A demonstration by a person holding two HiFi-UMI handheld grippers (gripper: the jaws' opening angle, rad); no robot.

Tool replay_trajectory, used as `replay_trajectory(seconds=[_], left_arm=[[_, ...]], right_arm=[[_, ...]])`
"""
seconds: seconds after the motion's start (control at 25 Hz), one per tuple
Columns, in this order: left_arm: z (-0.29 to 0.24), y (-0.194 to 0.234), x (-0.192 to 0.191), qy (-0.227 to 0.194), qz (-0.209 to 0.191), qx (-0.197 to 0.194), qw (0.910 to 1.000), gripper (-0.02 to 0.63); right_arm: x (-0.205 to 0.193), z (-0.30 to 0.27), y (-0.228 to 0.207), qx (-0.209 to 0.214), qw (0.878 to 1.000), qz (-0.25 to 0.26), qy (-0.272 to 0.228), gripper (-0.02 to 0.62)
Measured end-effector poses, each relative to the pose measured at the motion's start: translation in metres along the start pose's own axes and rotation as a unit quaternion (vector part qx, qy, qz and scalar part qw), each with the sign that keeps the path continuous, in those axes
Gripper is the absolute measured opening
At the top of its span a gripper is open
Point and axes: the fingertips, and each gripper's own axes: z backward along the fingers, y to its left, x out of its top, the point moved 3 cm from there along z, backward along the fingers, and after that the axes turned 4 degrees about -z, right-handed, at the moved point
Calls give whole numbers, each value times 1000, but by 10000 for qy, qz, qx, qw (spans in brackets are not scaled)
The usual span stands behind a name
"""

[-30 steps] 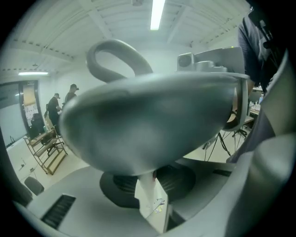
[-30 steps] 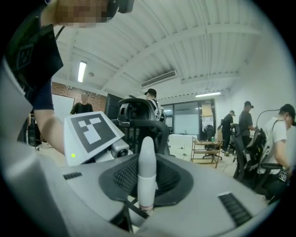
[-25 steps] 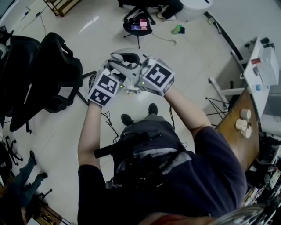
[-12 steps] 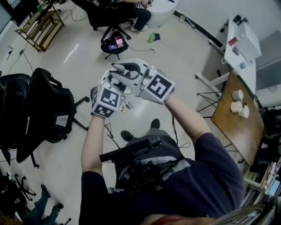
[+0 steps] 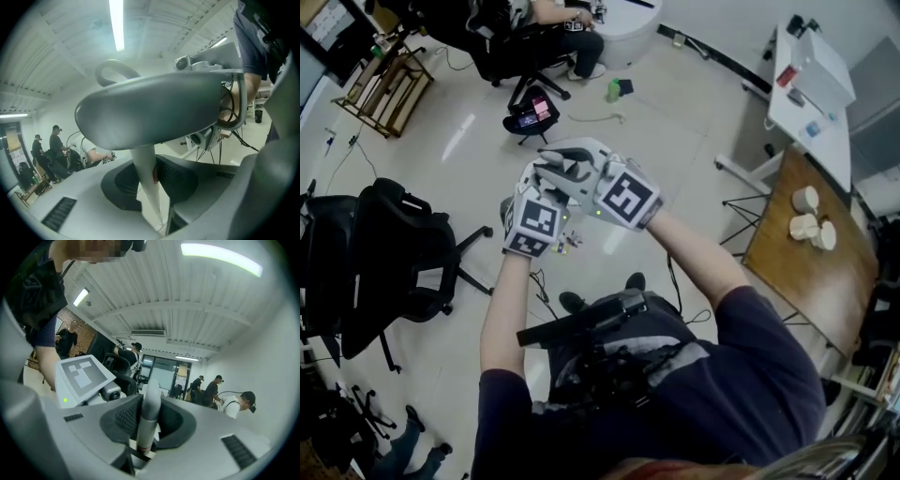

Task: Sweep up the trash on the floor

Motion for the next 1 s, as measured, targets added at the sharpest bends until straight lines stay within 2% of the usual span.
replay_trajectory(seconds=[0.24, 0.48, 0.6, 0.8, 1.0], left_arm=[[-61, -41, 32, 13, -37, -353, 9994, 84], [-127, -95, 71, -67, -296, -849, 9959, 91], [-156, -118, 88, -133, -392, -1071, 9934, 92], [-199, -147, 116, -302, -452, -1500, 9872, 97], [-243, -175, 152, -704, -376, -1939, 9778, 103]], right_arm=[[-20, 65, -44, -365, 9989, -278, 135, 97], [-41, 146, -86, -1158, 9911, -531, 388, 95], [-51, 179, -103, -1582, 9849, -628, 329, 95], [-61, 222, -133, -2374, 9683, -666, 390, 94], [-69, 276, -171, -3368, 9382, -657, 453, 94]])
